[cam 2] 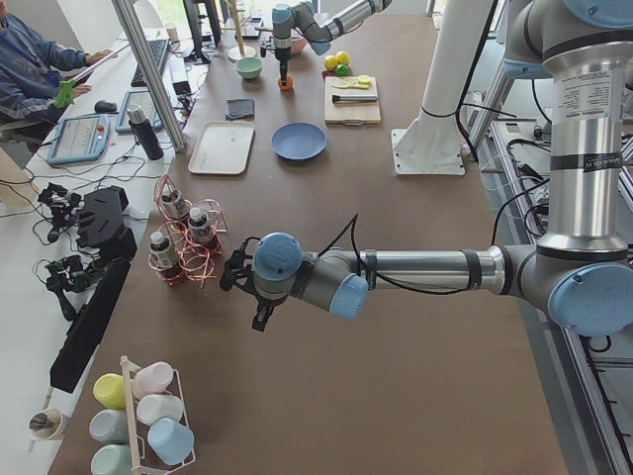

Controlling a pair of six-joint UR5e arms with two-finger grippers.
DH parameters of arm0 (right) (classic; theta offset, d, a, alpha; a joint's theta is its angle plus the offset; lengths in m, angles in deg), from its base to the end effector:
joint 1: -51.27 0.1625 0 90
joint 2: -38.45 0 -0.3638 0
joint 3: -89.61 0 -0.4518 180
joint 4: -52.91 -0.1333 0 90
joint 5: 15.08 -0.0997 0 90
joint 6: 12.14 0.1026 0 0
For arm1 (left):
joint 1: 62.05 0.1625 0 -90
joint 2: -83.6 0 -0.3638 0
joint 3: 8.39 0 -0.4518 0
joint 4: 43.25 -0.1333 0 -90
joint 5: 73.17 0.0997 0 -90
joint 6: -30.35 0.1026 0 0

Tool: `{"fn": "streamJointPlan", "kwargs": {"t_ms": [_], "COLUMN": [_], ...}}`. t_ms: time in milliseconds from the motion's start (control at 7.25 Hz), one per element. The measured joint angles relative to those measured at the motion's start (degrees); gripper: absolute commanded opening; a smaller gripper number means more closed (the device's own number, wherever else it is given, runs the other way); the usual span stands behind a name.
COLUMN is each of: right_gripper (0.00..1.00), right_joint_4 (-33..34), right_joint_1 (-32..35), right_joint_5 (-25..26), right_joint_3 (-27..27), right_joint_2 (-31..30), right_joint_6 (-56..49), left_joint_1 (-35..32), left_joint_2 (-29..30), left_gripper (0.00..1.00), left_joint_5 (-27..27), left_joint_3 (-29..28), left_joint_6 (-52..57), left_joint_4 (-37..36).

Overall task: Pick orange to plate
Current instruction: 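Lower the right gripper onto the tangerine and close it while the left arm withdraws, then carry the tangerine with the right gripper over the blue plate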

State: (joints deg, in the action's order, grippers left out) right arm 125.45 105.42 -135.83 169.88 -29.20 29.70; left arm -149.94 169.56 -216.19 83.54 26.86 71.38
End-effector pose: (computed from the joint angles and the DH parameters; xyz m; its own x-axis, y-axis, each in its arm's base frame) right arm -0.3501 -0.6226 0.4266 0.7452 -0.0619 0.6640 0.0130 0.9968 0.0783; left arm -0.0314 -0.5431 0.5609 0.5908 0.2711 -0.7599 0.0020 0.9414 0.3374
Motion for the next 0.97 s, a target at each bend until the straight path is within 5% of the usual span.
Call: {"fn": "streamJointPlan", "kwargs": {"t_ms": [138, 276, 414, 966], "right_gripper": [0.97, 0.74, 0.01, 0.00], "right_joint_4": [0.0, 0.0, 0.0, 0.6], "right_joint_1": [-0.4, -0.7, -1.0, -1.0], "right_joint_5": [0.0, 0.1, 0.3, -0.4], "right_joint_3": [-0.2, -0.4, -0.5, 2.3], "right_joint_2": [0.0, 0.0, 0.0, 3.2], "right_joint_6": [0.0, 0.0, 0.0, 4.4], "left_joint_1": [0.0, 0.0, 0.0, 0.1], "left_joint_2": [0.0, 0.0, -0.1, -0.1], "left_gripper": [0.98, 0.98, 0.98, 0.98], "left_joint_5": [0.1, 0.1, 0.2, 0.2], "left_joint_3": [0.0, 0.0, 0.0, -0.1], "left_joint_6": [0.0, 0.1, 0.1, 0.1], "left_joint_4": [0.0, 0.1, 0.1, 0.1]}}
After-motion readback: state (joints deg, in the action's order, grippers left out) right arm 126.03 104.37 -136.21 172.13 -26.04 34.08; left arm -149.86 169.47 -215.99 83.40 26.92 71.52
